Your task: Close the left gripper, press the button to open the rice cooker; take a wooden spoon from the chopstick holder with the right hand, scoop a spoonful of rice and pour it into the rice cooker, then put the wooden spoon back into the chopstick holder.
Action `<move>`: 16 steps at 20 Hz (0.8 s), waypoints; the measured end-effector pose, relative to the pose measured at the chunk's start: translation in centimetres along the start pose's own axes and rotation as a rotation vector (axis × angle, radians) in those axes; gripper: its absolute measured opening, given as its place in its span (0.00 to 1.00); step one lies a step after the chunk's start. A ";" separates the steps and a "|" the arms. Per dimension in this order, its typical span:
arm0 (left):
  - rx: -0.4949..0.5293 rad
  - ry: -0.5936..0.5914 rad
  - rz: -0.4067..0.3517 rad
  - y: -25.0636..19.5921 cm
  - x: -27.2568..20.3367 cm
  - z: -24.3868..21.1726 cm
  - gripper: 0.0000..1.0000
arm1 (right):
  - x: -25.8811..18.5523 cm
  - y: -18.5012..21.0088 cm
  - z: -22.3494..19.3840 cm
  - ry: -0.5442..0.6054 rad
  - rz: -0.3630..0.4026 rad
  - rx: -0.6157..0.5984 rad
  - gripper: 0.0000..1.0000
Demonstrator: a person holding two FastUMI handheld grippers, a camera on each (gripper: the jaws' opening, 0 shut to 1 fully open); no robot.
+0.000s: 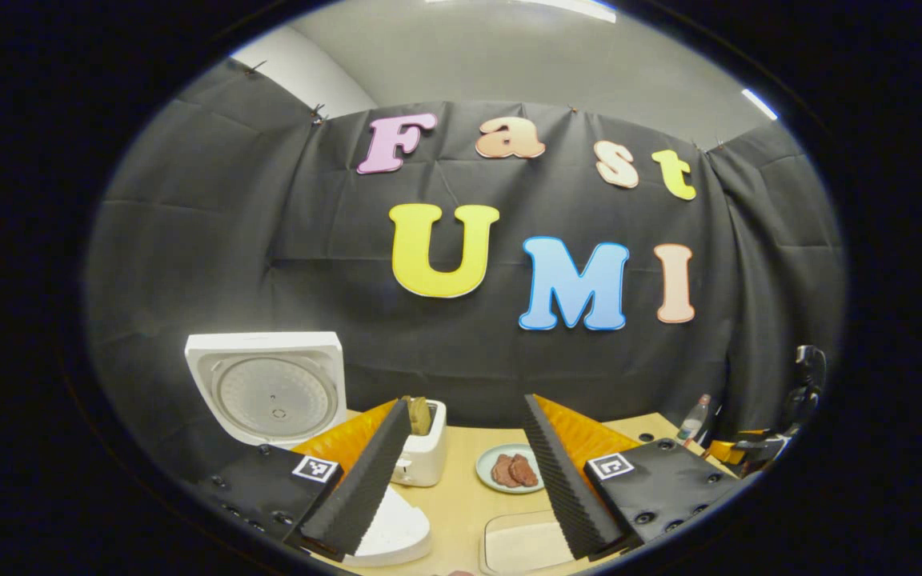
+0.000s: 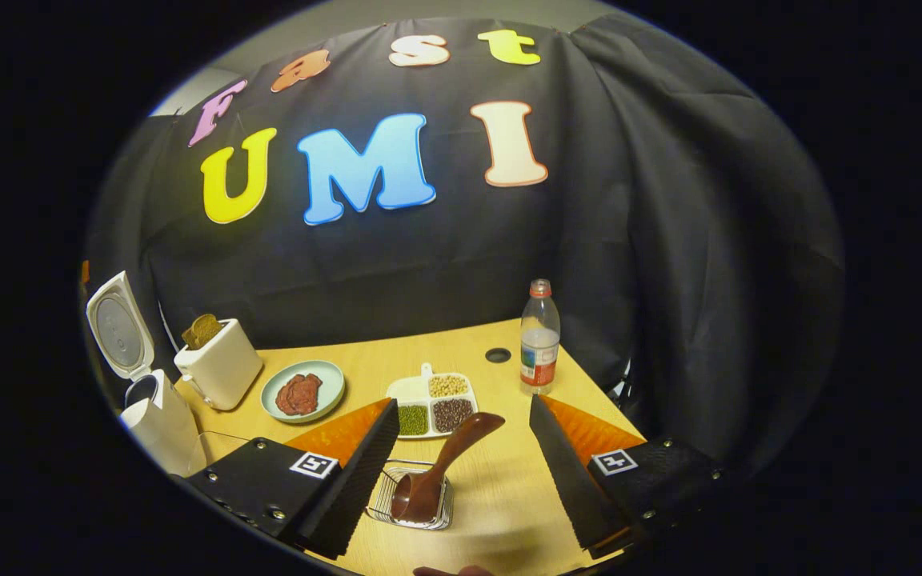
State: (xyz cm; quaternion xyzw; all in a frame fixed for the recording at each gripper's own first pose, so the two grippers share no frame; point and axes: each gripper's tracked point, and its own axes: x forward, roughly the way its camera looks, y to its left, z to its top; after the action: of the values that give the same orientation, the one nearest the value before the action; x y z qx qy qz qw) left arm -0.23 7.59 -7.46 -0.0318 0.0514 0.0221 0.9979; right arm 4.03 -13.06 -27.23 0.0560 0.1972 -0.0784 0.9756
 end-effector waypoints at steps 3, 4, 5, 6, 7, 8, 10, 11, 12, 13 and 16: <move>0.006 -0.001 0.016 0.3 0.0 0.4 0.96 | 2.2 -0.3 -2.8 0.070 0.006 0.033 0.99; 0.008 0.001 0.020 0.5 -0.1 0.2 0.96 | 2.8 -0.2 -3.6 0.091 0.014 0.055 1.00; 0.011 0.004 0.027 0.6 -0.1 0.1 0.96 | 3.5 -0.1 -4.4 0.113 0.019 0.070 1.00; 0.015 0.009 0.033 0.8 -0.1 0.0 0.96 | 4.2 0.1 -5.1 0.132 0.028 0.082 1.00; 0.019 0.015 0.040 1.0 -0.1 -0.1 0.96 | 5.1 0.3 -5.7 0.148 0.038 0.090 1.00; 0.024 0.018 0.048 1.2 -0.2 -0.2 0.97 | 6.0 0.6 -6.0 0.161 0.047 0.097 1.00; 0.037 0.023 0.063 1.6 -0.4 -0.2 0.98 | 7.4 1.0 -6.4 0.171 0.063 0.116 1.00; 0.045 0.022 0.072 1.9 -0.5 0.0 0.96 | 8.1 1.2 -6.3 0.170 0.069 0.128 1.00; 0.051 0.020 0.082 2.2 -0.7 0.0 0.99 | 8.5 1.3 -6.3 0.164 0.076 0.138 0.96; 0.055 0.019 0.090 2.5 -0.8 0.0 0.98 | 9.0 1.4 -6.2 0.163 0.082 0.147 0.92; 0.056 0.030 0.103 2.7 -0.8 -0.6 0.97 | 9.7 1.6 -6.3 0.174 0.101 0.155 0.68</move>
State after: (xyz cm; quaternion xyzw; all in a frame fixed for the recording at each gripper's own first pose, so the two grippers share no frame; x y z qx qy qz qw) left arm -1.25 10.20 -8.12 -0.0018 0.0684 0.0715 0.9951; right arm 10.72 -11.84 -36.72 0.1475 0.2716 -0.0388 0.9503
